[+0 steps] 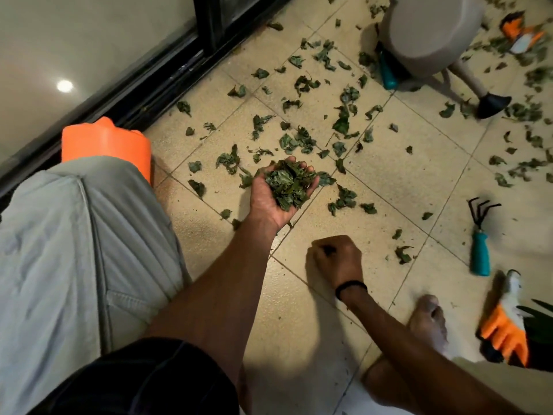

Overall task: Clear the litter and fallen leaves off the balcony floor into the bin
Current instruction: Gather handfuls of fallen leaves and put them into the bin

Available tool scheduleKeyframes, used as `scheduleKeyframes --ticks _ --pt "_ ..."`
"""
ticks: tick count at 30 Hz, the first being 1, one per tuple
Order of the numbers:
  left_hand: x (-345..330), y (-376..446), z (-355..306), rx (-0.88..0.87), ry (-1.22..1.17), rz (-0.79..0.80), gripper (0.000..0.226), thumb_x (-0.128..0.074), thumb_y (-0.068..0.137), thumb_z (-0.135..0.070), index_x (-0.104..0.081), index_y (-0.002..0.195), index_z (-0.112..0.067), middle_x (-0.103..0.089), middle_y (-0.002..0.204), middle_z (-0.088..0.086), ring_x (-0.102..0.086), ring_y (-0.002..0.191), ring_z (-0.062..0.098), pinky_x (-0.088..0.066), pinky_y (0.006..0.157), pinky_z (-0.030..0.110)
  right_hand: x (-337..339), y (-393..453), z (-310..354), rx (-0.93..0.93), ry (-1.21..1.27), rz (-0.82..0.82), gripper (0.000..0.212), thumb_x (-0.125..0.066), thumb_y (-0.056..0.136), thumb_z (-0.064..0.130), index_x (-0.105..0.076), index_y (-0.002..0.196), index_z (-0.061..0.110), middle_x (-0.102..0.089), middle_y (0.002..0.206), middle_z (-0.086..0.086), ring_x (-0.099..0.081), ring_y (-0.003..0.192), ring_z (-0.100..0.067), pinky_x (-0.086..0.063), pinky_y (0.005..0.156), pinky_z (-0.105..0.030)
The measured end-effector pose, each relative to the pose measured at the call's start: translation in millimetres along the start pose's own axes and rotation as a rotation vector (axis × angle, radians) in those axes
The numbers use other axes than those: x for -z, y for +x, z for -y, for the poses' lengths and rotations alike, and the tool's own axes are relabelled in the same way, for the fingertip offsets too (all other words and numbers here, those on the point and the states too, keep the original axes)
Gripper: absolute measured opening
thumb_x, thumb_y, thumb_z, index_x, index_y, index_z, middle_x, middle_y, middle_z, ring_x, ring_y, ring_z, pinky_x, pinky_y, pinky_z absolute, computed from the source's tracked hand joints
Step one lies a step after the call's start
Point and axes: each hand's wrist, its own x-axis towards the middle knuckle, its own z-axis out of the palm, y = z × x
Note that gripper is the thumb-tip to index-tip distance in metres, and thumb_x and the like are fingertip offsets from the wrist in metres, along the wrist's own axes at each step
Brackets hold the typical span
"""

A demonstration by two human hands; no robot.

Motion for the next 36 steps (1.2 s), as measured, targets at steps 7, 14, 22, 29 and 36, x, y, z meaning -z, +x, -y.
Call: scheduleKeyframes --ticks 7,14,22,29,36 --pt "-18 8 32 0.093 0.060 -0.007 0.044 -0.033 0.101 -0.032 -0.069 0.097 -0.007 -0.067 0.098 0.020 -0.067 0.093 0.034 -0.058 0.090 0.051 96 51 70 -0.002 0.439 -0.282 0.014 -0.083 0.084 0.026 -0.080 0.096 0.020 -0.077 0.093 0.007 -0.074 0.085 -0.006 -0.062 0.081 -0.031" --pt "-38 10 54 0.195 0.164 -0.050 0.040 -0.044 0.102 -0.032 -0.072 0.111 -0.005 -0.074 0.096 0.019 -0.075 0.083 0.032 -0.064 0.071 0.042 107 52 86 0.301 0.021 -0.202 0.035 -0.085 0.081 0.029 -0.072 0.114 0.024 -0.072 0.113 0.003 -0.065 0.103 -0.014 -0.057 0.089 -0.032" --pt "-24 9 68 0.238 0.075 0.038 0.042 -0.039 0.100 -0.033 -0.070 0.108 -0.006 -0.068 0.110 0.024 -0.067 0.105 0.040 -0.058 0.091 0.055 138 62 36 0.175 0.212 -0.419 0.021 -0.067 0.097 0.040 -0.074 0.103 0.021 -0.072 0.098 0.009 -0.064 0.088 0.001 -0.057 0.069 -0.020" --pt "-10 15 75 0.311 0.061 0.081 0.039 -0.039 0.098 -0.031 -0.069 0.104 -0.007 -0.064 0.111 0.020 -0.062 0.115 0.039 -0.047 0.107 0.056 134 80 -111 -0.244 -0.157 0.051 0.055 -0.069 0.092 0.021 -0.054 0.144 0.011 -0.052 0.145 -0.014 -0.056 0.127 -0.032 -0.047 0.104 -0.036" --pt "-5 13 79 0.316 0.103 0.115 0.034 -0.043 0.096 -0.028 -0.068 0.102 -0.006 -0.062 0.111 0.019 -0.062 0.112 0.039 -0.047 0.107 0.056 103 54 -174 -0.105 -0.466 0.186 0.068 -0.062 0.094 0.011 -0.036 0.155 0.024 -0.025 0.163 -0.012 -0.032 0.142 -0.040 -0.037 0.114 -0.045"
